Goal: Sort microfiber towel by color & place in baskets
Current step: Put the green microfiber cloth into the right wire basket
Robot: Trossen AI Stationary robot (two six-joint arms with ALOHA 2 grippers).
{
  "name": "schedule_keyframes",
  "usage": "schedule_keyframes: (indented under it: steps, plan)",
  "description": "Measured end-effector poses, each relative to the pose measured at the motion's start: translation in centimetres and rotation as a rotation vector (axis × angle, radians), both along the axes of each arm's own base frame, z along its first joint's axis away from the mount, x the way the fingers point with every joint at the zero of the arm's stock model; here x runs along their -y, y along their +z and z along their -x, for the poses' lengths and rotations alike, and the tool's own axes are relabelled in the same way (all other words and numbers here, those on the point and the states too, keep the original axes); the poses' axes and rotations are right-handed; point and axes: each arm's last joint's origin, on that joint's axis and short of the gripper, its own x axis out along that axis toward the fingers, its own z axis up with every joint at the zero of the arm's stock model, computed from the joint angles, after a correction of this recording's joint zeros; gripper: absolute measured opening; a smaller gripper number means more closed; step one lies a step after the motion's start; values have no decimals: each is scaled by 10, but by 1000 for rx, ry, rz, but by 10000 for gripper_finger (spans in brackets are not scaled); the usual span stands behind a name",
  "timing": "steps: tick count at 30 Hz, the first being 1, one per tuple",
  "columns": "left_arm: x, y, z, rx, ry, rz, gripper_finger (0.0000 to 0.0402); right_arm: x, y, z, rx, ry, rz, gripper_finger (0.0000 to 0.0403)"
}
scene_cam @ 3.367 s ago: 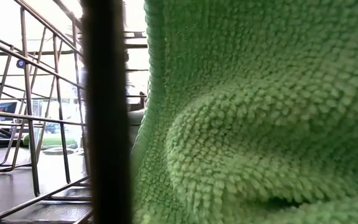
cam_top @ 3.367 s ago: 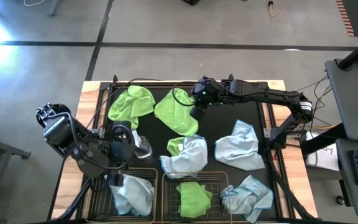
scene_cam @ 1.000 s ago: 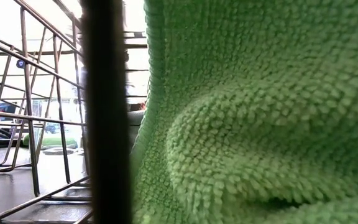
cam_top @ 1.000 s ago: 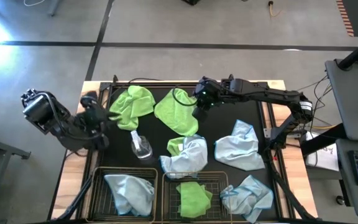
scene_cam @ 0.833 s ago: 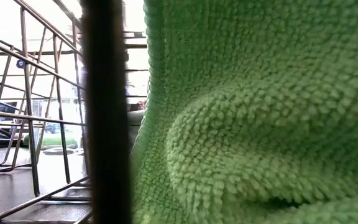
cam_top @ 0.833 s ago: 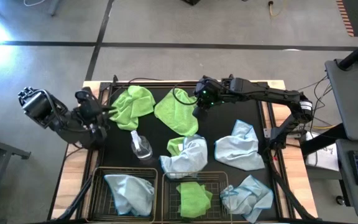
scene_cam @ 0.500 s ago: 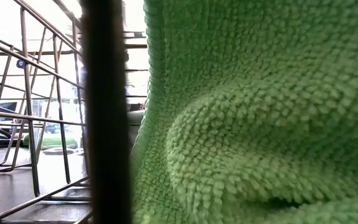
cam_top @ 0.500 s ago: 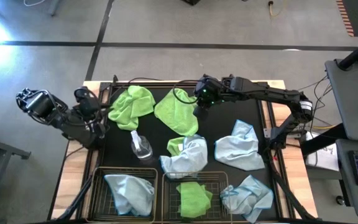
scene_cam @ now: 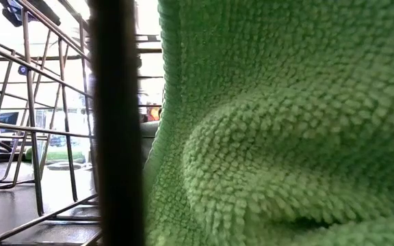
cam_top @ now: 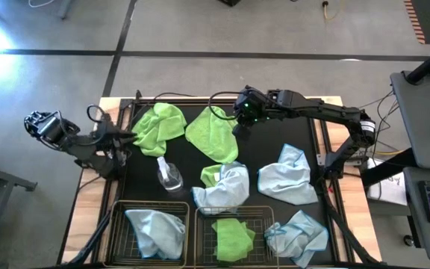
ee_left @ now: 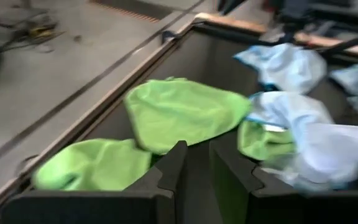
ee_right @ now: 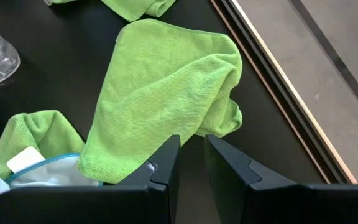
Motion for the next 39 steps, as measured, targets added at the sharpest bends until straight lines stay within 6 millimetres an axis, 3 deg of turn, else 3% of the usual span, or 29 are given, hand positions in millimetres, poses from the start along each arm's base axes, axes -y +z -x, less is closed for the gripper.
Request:
schedule_keyframes:
  steps: [8,13,27,39]
  plan:
    - [19,-22,-25,122,-221,0,52,0,0,0,4,-3,-1,68]
    - [23,-39,-35,76,-211,-28,52,0,0,0,4,-3,-1,68]
    - [-16,-32,-14,-35,299,-118,52,0,0,0,2,2,1,68]
    - [-36,-58,-55,-343,187,15,52,0,0,0,-2,14,9,68]
